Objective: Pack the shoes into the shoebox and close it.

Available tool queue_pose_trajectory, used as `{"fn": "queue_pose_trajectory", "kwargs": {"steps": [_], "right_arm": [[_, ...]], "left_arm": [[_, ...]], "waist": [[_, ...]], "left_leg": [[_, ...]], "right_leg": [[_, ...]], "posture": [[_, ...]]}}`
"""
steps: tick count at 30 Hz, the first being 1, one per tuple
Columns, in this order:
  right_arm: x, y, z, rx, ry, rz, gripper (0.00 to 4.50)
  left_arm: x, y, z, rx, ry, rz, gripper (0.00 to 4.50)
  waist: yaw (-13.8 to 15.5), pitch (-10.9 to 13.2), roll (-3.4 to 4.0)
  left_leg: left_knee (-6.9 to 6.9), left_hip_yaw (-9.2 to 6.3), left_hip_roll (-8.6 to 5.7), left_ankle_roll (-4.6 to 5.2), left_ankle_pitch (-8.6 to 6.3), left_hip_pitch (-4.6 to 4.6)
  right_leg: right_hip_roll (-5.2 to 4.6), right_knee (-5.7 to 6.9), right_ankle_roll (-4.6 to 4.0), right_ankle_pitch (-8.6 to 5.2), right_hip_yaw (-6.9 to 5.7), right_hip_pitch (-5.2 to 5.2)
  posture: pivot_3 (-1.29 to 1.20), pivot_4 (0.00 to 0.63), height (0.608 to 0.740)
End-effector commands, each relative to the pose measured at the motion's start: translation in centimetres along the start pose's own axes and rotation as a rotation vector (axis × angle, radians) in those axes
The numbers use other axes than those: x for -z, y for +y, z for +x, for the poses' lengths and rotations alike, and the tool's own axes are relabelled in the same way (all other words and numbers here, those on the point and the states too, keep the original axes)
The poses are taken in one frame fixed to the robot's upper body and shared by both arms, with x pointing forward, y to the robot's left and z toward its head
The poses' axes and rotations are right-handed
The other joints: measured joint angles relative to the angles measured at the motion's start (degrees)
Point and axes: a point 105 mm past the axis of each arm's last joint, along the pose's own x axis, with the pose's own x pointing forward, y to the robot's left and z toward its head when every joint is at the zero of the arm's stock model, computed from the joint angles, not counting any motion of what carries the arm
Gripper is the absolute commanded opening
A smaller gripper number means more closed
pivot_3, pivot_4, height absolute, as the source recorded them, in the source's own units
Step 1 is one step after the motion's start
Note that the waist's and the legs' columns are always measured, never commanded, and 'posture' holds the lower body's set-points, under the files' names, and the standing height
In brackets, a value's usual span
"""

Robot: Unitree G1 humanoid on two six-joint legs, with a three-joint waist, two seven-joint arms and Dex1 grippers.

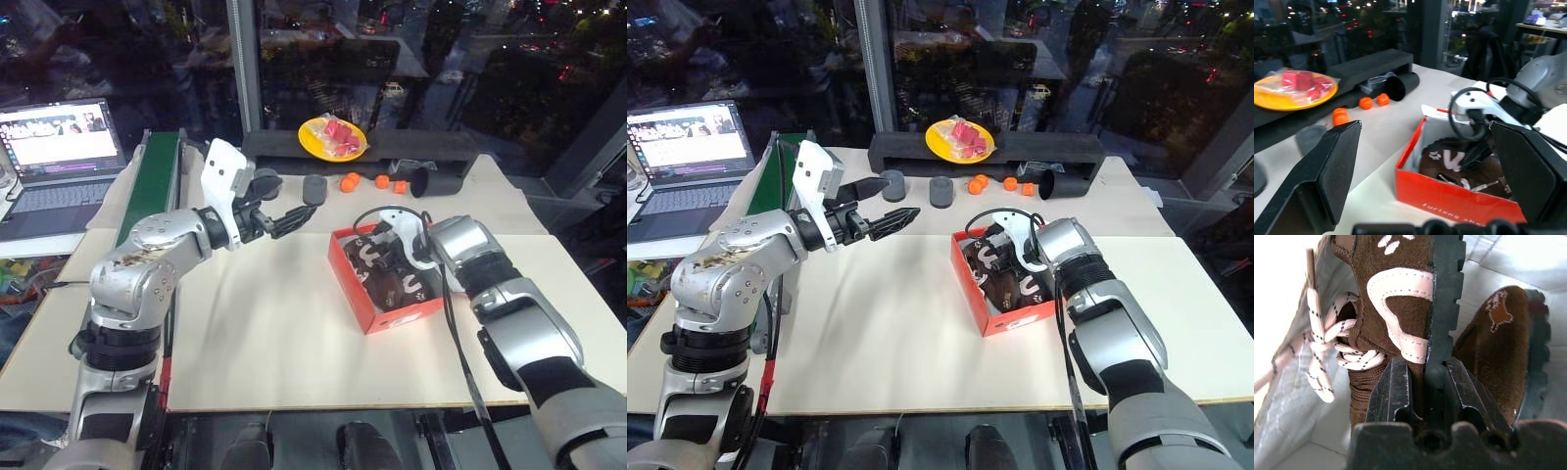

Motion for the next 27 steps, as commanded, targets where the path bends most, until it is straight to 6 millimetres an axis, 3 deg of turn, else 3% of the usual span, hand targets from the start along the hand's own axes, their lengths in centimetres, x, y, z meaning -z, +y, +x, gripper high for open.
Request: {"fn": "queue_pose_trajectory", "kwargs": {"steps": [1, 8, 11, 17, 21, 24, 26, 27], "right_arm": [[2.7, 0.9, 1.1, -0.09, 0.083, 0.149, 0.86], [2.6, 0.8, 0.6, -0.082, 0.087, 0.125, 3.35], [1.5, 0.8, -0.4, -0.08, 0.038, 0.115, 4.34], [-2.0, 2.1, -4.0, -0.109, -0.102, 0.113, 4.44], [-4.9, 4.2, -8.7, -0.192, -0.247, 0.114, 4.44], [-5.3, 4.9, -11.3, -0.211, -0.325, 0.092, 4.44], [-5.0, 3.9, -12.9, -0.117, -0.398, 0.052, 4.44], [-4.7, 3.1, -13.3, -0.043, -0.423, 0.046, 4.2]], "left_arm": [[-1.5, -0.6, 0.1, 0.021, -0.037, 0.041, 4.5], [-1.4, -0.7, 0.4, 0.032, -0.036, 0.041, 4.5], [-1.4, -0.7, 0.4, 0.034, -0.037, 0.04, 4.5], [-1.4, -0.8, 0.4, 0.04, -0.034, 0.043, 4.5], [-1.5, -0.8, 0.5, 0.053, -0.027, 0.05, 4.5], [-1.5, -0.8, 0.5, 0.072, -0.018, 0.052, 4.5], [-1.3, -1.2, 0.6, 0.109, -0.003, 0.058, 4.5], [-1.2, -1.4, 0.6, 0.13, 0.004, 0.054, 4.5]], "waist": [[-0.02, 0.0, 0.01], [0.29, 0.27, 0.55], [0.31, 0.26, 0.56], [0.63, 0.41, 0.8], [0.67, 0.47, 0.88], [0.76, 0.47, 0.9], [1.07, 0.48, 0.91], [1.24, 0.48, 0.91]], "left_leg": [[-0.04, -0.01, 0.08, 0.0, 0.0, 0.0], [-0.61, -0.11, 0.24, 0.31, 0.19, -0.28], [-0.75, -0.1, 0.24, 0.23, 0.14, -0.5], [-0.71, -0.1, 0.2, 0.23, 0.14, -1.01], [-0.71, -0.07, 0.22, 0.24, 0.15, -1.44], [-0.64, -0.08, 0.2, 0.24, 0.15, -1.63], [-0.67, -0.09, 0.21, 0.24, 0.14, -1.64], [-0.67, -0.09, 0.2, 0.24, 0.14, -1.65]], "right_leg": [[0.1, 0.01, -0.02, 0.01, 0.0, -0.03], [0.38, 0.06, 0.03, 0.0, 0.09, -0.55], [0.39, 0.07, -0.08, 0.04, 0.1, -0.83], [0.35, 0.07, -0.3, 0.18, 0.1, -1.31], [0.37, 0.24, -0.31, 0.19, 0.14, -1.89], [0.36, 0.52, -0.31, 0.18, 0.14, -2.11], [0.36, 0.5, -0.32, 0.17, 0.13, -2.14], [0.36, 0.48, -0.32, 0.16, 0.12, -2.15]], "posture": [[0.0, 0.15, 0.74], [0.0, 0.15, 0.74], [0.0, 0.15, 0.74], [0.0, 0.15, 0.74], [0.0, 0.15, 0.74], [0.0, 0.15, 0.74], [0.0, 0.15, 0.74], [0.0, 0.15, 0.74]]}}
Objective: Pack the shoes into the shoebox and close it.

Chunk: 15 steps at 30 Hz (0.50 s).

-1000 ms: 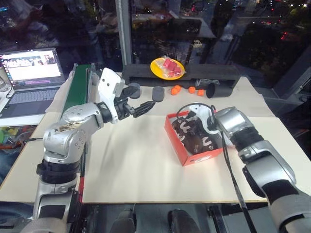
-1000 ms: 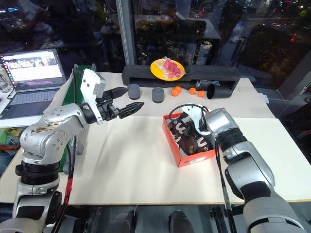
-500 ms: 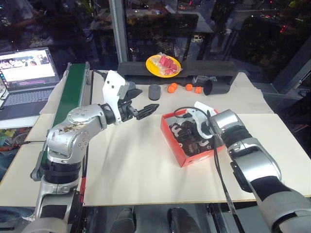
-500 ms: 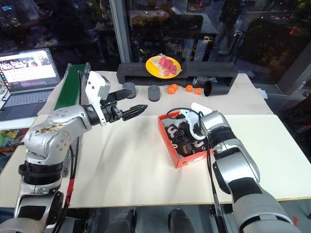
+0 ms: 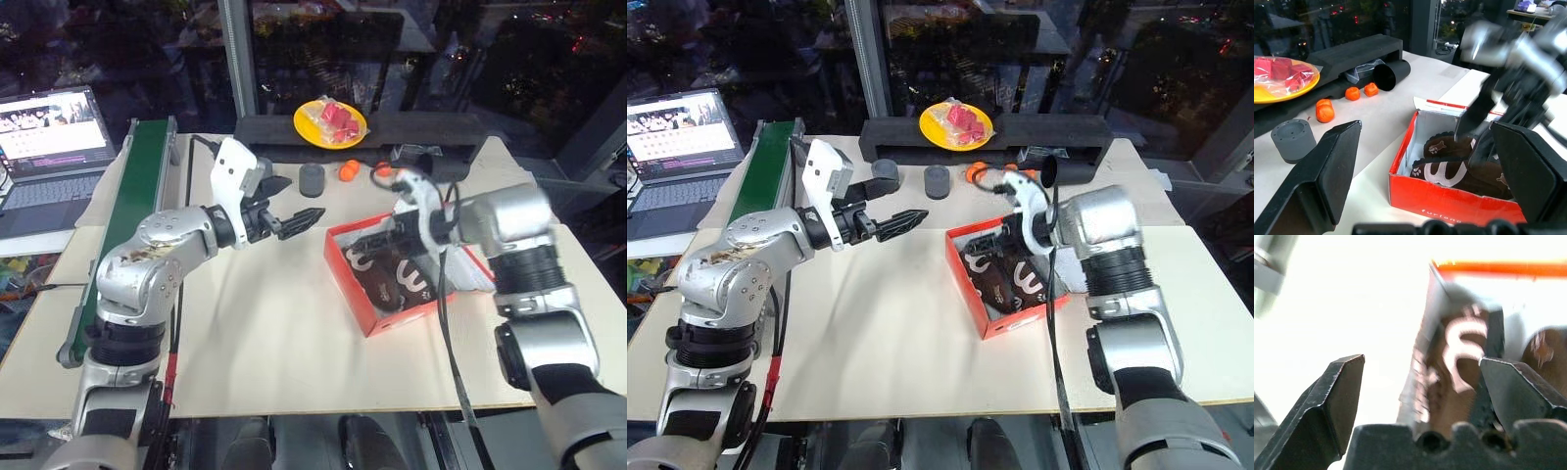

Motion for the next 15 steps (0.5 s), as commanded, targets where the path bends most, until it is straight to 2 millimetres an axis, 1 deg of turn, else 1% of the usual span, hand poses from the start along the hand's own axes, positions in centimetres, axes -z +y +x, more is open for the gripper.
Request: {"fn": "queue_pose_trajectory", "kwargs": {"steps": [1, 2, 4, 5, 8, 11, 13, 15], "right_arm": [[-1.1, -1.4, -3.5, 0.184, -0.15, -0.092, 3.94], [-0.7, -1.7, -4.1, 0.222, -0.159, -0.093, 3.8], [0.3, -1.6, -5.0, 0.263, -0.167, -0.103, 3.03], [0.6, -1.6, -5.5, 0.284, -0.191, -0.093, 2.75], [2.1, -1.6, -7.7, 0.366, -0.251, -0.072, 1.7], [2.9, -1.3, -9.5, 0.427, -0.307, -0.08, 0.62], [3.6, -1.0, -11.4, 0.468, -0.342, -0.077, 0.01], [4.3, -1.1, -13.6, 0.506, -0.373, -0.067, 0.01]], "left_arm": [[-0.9, -1.0, 0.2, 0.089, -0.004, 0.039, 4.5], [-0.8, -1.4, 0.2, 0.118, 0.006, 0.037, 4.5], [-0.3, -2.1, 0.1, 0.182, 0.028, 0.039, 4.5], [0.0, -2.4, 0.1, 0.217, 0.041, 0.038, 4.5], [0.8, -3.1, 0.2, 0.312, 0.087, 0.044, 4.5], [1.1, -3.0, 0.4, 0.346, 0.103, 0.054, 4.5], [1.3, -2.6, 0.7, 0.362, 0.119, 0.061, 4.5], [1.7, -2.3, 1.0, 0.375, 0.138, 0.071, 4.5]], "waist": [[0.35, 0.0, 0.0], [0.57, 0.0, 0.0], [0.85, 0.0, 0.0], [0.82, 0.0, 0.0], [0.78, 0.01, 0.03], [0.71, 0.02, 0.03], [0.7, 0.02, 0.03], [0.79, 0.02, 0.03]], "left_leg": [[0.0, 0.0, 0.0, 0.0, 0.0, 0.0], [0.03, 0.0, 0.0, 0.0, 0.0, 0.0], [0.08, 0.02, -0.01, 0.0, 0.0, 0.0], [0.07, 0.03, -0.01, 0.0, 0.0, 0.0], [0.06, 0.04, 0.0, 0.0, 0.0, 0.0], [0.07, 0.04, 0.0, 0.0, 0.0, 0.0], [0.11, 0.05, 0.01, 0.0, 0.0, 0.01], [0.12, 0.05, 0.01, 0.0, 0.01, 0.03]], "right_leg": [[0.0, -0.02, 0.01, -0.01, -0.01, 0.02], [0.0, -0.03, 0.0, -0.01, -0.01, 0.04], [-0.01, -0.04, 0.0, 0.0, -0.01, 0.05], [0.0, -0.05, 0.0, -0.01, 0.0, 0.05], [0.0, -0.02, -0.02, -0.02, 0.01, 0.03], [0.0, 0.01, -0.03, -0.03, 0.01, 0.03], [0.0, 0.04, -0.01, -0.04, 0.01, 0.03], [0.0, 0.06, 0.15, -0.14, 0.02, 0.04]], "posture": [[0.0, 0.15, 0.74], [0.0, 0.15, 0.74], [0.0, 0.15, 0.74], [0.0, 0.15, 0.74], [0.0, 0.15, 0.74], [0.0, 0.15, 0.74], [0.0, 0.15, 0.74], [0.0, 0.15, 0.74]]}}
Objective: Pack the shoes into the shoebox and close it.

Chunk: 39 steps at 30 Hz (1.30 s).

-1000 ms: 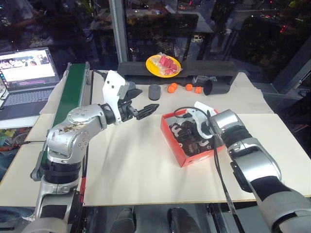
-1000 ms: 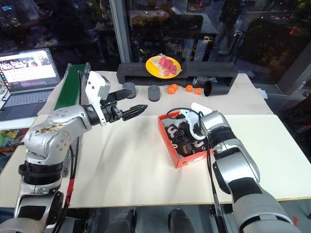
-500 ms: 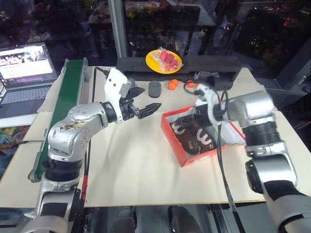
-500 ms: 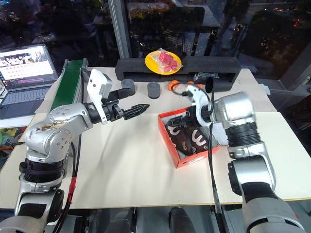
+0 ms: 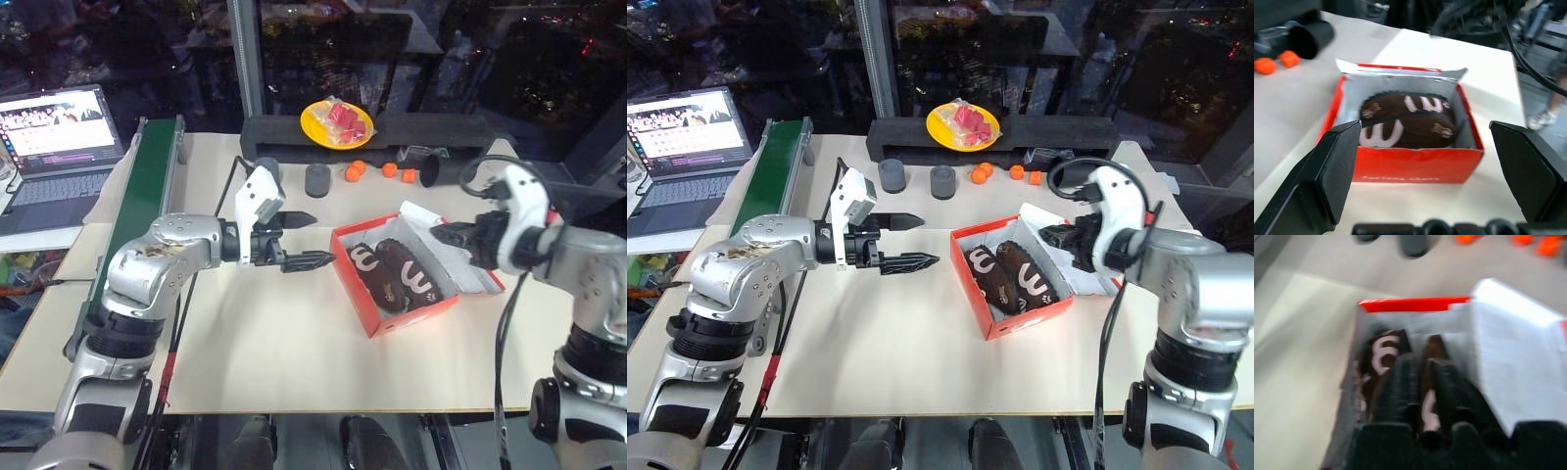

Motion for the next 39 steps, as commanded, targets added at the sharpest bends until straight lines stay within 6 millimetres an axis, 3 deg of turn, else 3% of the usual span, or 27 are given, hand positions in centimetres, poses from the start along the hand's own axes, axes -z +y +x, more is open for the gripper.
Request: {"fn": "queue_pose_trajectory", "kwargs": {"steps": [1, 3, 6, 8, 12, 21, 30, 39], "right_arm": [[-0.9, -1.8, -4.8, 0.097, -0.11, -0.002, 0.01], [0.5, -2.8, -6.1, 0.133, -0.083, 0.034, 0.01], [5.8, -4.0, -7.2, 0.204, 0.078, 0.134, 0.01], [10.6, -4.4, -7.2, 0.252, 0.158, 0.226, 0.01], [13.4, -4.5, -5.6, 0.273, 0.101, 0.299, 0.01], [15.6, -5.7, -1.2, 0.258, 0.004, 0.296, 0.01], [14.9, -7.2, 1.3, 0.321, -0.122, 0.065, 0.01], [13.3, -6.4, 2.2, 0.351, -0.213, -0.13, 0.01]], "left_arm": [[-0.5, 0.7, 0.1, 0.026, 0.018, 0.07, 4.5], [-0.3, 1.0, 0.2, 0.037, 0.028, 0.074, 4.5], [-0.1, 1.1, 0.5, 0.054, 0.046, 0.092, 4.5], [-0.1, 1.3, 0.6, 0.058, 0.053, 0.106, 4.5], [-0.1, 1.4, 0.5, 0.057, 0.057, 0.112, 4.5], [0.1, 1.4, -0.9, 0.006, 0.079, 0.11, 4.5], [0.0, 1.6, -2.6, -0.049, 0.097, 0.1, 4.5], [-0.6, 1.5, -3.0, -0.055, 0.113, 0.101, 4.5]], "waist": [[0.1, 0.0, 0.01], [0.25, 0.0, 0.01], [0.92, -0.04, -0.06], [1.2, -0.06, -0.06], [0.5, -0.12, 0.44], [-0.36, -0.12, 0.48], [-0.27, -0.12, 0.49], [-0.26, -0.12, 0.49]], "left_leg": [[0.0, 0.0, 0.0, 0.0, 0.0, 0.0], [0.01, 0.0, -0.01, 0.0, 0.0, 0.0], [0.01, -0.03, 0.02, 0.03, -0.02, 0.01], [0.01, 0.0, 0.02, 0.03, -0.02, 0.01], [0.12, 0.2, 0.0, 0.03, -0.02, 0.02], [0.23, 0.27, 0.1, 0.06, 0.01, 0.37], [0.16, 0.24, 0.06, 0.06, 0.01, 0.26], [0.16, 0.24, 0.06, 0.06, 0.01, 0.27]], "right_leg": [[0.0, 0.0, 0.09, -0.06, 0.0, 0.01], [-0.01, -0.03, 0.11, -0.07, 0.0, 0.05], [0.01, -0.11, 0.07, -0.1, -0.06, 0.12], [0.01, -0.09, 0.06, -0.1, -0.03, 0.1], [-0.03, -0.02, 0.12, -0.14, 0.19, 0.05], [0.06, 0.13, 0.04, -0.1, 0.23, 0.22], [0.06, 0.11, 0.16, -0.2, 0.25, 0.17], [0.06, 0.12, 0.16, -0.2, 0.25, 0.17]], "posture": [[0.0, 0.15, 0.74], [0.0, 0.15, 0.74], [0.0, 0.15, 0.74], [0.0, 0.15, 0.74], [0.0, 0.15, 0.74], [0.0, 0.15, 0.74], [0.0, 0.15, 0.74], [0.0, 0.15, 0.74]]}}
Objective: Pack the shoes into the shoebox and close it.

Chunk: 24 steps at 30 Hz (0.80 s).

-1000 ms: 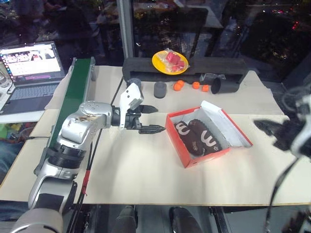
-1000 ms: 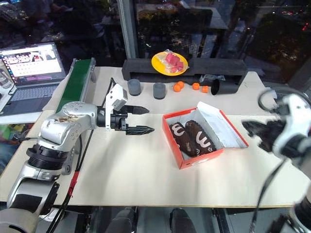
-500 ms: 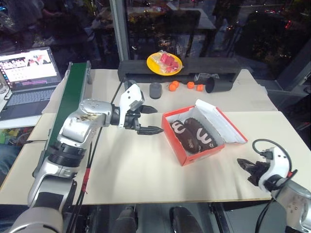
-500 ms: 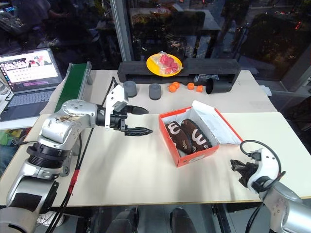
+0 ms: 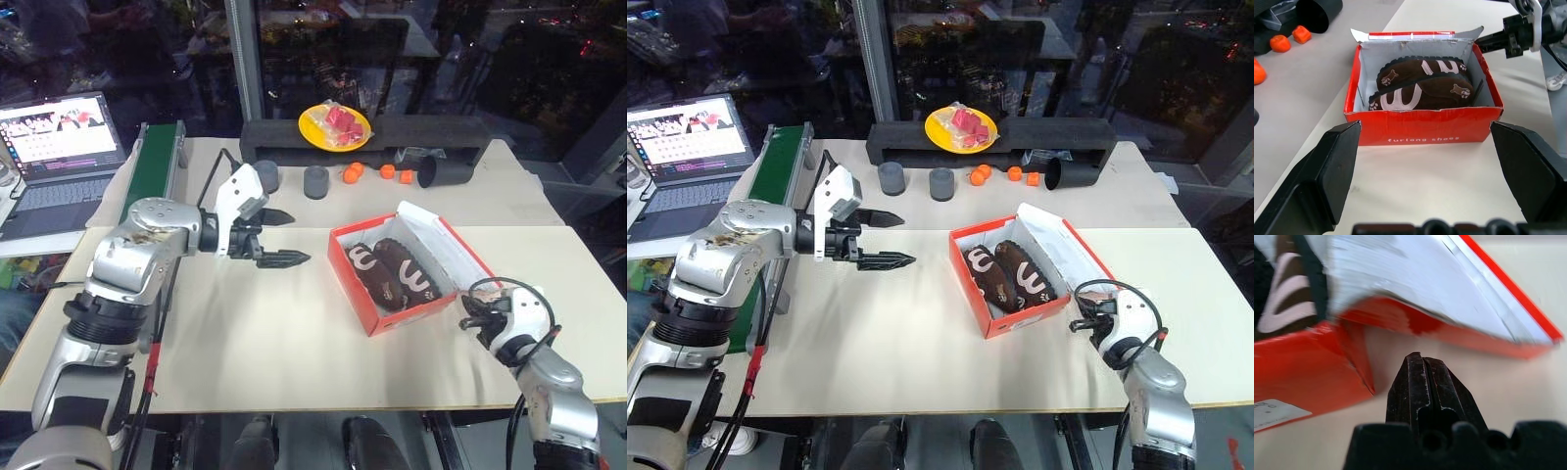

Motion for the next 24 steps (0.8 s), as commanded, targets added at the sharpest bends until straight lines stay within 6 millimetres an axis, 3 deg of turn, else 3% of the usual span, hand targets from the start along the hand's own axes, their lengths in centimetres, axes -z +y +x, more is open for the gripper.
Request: {"fn": "queue_pose_trajectory", "kwargs": {"steps": [1, 6, 10, 17, 24], "right_arm": [[-2.2, -0.8, 0.2, 0.069, -0.098, -0.114, 0.01], [-3.4, -1.3, 0.7, 0.135, -0.153, -0.218, 0.01], [-6.5, -1.6, 1.1, 0.181, -0.241, -0.384, 0.01], [-9.8, 1.2, 1.7, 0.052, -0.333, -0.497, 0.01], [-10.0, 3.6, 1.5, -0.128, -0.314, -0.48, 0.01]], "left_arm": [[-1.7, -0.1, -0.6, -0.005, -0.023, 0.049, 4.5], [-2.0, 0.0, -0.4, -0.002, -0.024, 0.055, 4.5], [-2.2, 0.1, -0.1, -0.001, -0.032, 0.056, 4.5], [-2.3, 0.1, 0.2, 0.003, -0.042, 0.053, 4.5], [-2.2, 0.1, 0.2, -0.002, -0.045, 0.052, 4.5]], "waist": [[0.0, 0.0, 0.0], [-0.09, 0.0, 0.0], [-0.12, 0.01, 0.02], [-0.19, 0.01, 0.01], [0.01, 0.01, 0.01]], "left_leg": [[0.0, 0.0, 0.0, 0.0, 0.0, 0.0], [0.0, 0.01, 0.0, 0.0, 0.0, 0.0], [0.0, 0.02, -0.01, 0.0, 0.0, 0.0], [-0.01, 0.02, 0.0, 0.0, 0.0, 0.03], [-0.01, 0.02, -0.01, 0.0, 0.0, 0.03]], "right_leg": [[0.0, 0.0, 0.0, 0.0, 0.0, 0.0], [0.0, 0.0, -0.01, 0.0, 0.01, -0.01], [0.0, 0.0, -0.01, 0.0, 0.02, -0.01], [0.03, 0.02, -0.02, 0.0, 0.06, -0.01], [0.02, 0.03, -0.01, 0.0, 0.07, 0.01]], "posture": [[0.0, 0.15, 0.74], [0.0, 0.15, 0.74], [0.0, 0.15, 0.74], [0.0, 0.15, 0.74], [0.0, 0.15, 0.74]]}}
